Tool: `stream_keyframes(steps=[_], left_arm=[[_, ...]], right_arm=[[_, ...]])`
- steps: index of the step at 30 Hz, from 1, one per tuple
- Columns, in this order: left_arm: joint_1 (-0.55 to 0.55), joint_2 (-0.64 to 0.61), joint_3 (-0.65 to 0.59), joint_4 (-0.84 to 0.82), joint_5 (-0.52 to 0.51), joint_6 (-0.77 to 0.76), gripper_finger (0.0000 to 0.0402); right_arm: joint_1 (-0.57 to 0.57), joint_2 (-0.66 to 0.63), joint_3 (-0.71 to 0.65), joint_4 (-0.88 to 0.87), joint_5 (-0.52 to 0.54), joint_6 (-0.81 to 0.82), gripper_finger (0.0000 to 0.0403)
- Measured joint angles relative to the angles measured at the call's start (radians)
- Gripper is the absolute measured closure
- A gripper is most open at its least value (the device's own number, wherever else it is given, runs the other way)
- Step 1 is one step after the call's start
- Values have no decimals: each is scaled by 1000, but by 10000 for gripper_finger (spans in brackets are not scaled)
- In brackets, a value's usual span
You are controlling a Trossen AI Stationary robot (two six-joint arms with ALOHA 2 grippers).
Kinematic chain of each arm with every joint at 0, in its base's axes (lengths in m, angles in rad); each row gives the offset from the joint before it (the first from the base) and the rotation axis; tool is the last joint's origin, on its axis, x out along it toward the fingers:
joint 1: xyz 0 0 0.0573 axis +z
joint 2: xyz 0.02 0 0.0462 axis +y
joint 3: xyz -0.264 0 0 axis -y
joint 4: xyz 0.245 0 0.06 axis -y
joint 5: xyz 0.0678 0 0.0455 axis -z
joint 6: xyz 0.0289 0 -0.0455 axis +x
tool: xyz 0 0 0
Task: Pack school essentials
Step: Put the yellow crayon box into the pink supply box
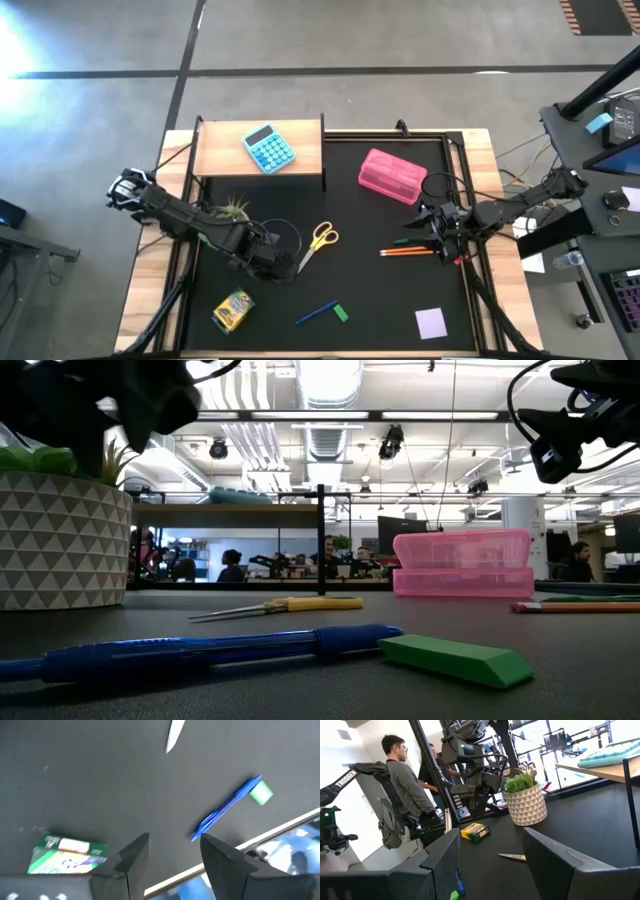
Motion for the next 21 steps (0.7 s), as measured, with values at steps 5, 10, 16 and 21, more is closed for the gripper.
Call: stream_keyframes(steps=[5, 10, 16, 21], left_arm=[[-66, 0, 0, -59, 7, 0, 244], [-140, -1, 0, -111, 6, 1, 244], [-214, -2, -7, -125, -1, -1, 240], [-258, -2, -8, -146, -13, -4, 192]], right_arm=[[0, 0, 0, 0, 0, 0, 197], [0, 0, 0, 0, 0, 0, 197], [0, 0, 0, 0, 0, 0, 197], [0, 0, 0, 0, 0, 0, 197]])
